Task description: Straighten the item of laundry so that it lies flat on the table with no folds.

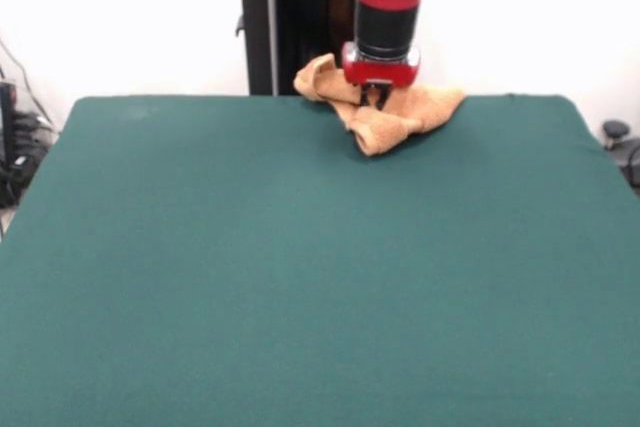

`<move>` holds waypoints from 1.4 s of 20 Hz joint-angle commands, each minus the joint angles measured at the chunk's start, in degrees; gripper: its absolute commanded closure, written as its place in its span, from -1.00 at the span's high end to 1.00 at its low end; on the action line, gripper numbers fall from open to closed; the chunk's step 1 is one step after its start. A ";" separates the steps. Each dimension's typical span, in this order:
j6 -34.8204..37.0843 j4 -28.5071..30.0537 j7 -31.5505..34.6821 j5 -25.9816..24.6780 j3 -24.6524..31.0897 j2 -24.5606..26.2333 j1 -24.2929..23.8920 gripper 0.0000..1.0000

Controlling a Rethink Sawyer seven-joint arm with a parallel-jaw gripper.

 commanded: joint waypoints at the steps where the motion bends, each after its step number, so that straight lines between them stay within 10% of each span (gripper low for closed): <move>1: 14.27 -11.78 3.59 5.70 2.69 4.97 -0.49 -1.00; 28: 41.12 -10.88 3.28 8.18 5.08 -12.42 -2.45 -1.00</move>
